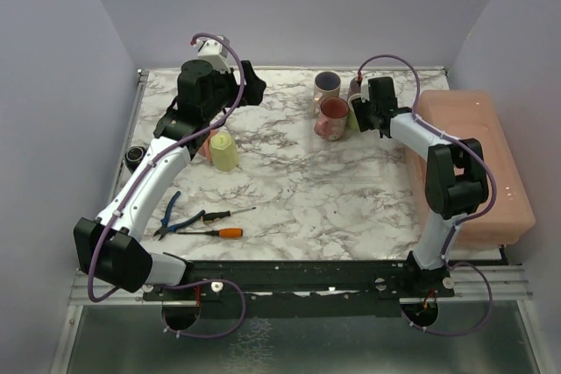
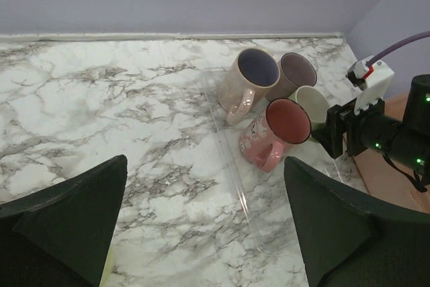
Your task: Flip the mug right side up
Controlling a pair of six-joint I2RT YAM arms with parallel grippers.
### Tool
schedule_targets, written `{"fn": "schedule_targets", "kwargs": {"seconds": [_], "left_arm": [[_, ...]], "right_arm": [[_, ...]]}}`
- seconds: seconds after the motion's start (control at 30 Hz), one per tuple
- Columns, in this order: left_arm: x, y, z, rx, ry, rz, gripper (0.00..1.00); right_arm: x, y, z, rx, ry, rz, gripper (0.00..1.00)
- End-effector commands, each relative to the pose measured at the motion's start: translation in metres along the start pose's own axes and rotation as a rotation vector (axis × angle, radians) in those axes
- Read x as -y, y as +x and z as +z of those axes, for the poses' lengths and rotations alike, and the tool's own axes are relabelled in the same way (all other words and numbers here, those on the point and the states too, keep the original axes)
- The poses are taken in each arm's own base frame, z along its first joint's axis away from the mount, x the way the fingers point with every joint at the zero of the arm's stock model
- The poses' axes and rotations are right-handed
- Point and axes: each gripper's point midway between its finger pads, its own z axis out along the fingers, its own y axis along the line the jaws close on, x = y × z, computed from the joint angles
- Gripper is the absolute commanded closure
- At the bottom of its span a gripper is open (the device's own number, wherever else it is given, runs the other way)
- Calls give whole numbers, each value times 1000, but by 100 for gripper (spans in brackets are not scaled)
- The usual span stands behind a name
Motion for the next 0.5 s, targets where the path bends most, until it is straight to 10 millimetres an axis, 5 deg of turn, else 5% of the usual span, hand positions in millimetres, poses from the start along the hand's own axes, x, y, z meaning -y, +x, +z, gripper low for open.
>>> {"fn": "schedule_targets", "kwargs": {"seconds": [0.0, 0.17, 0.47], "left_arm": [[-15, 26, 1, -77, -72, -19, 1], [-35, 44, -2, -120, -168, -21, 2], [-107, 115, -28, -302, -525, -14, 12]], "right_arm": [[13, -29, -22, 90, 33, 58, 39], [17, -55, -52, 176, 12, 131, 37], [-9, -124, -119, 429, -232, 342, 37]]}}
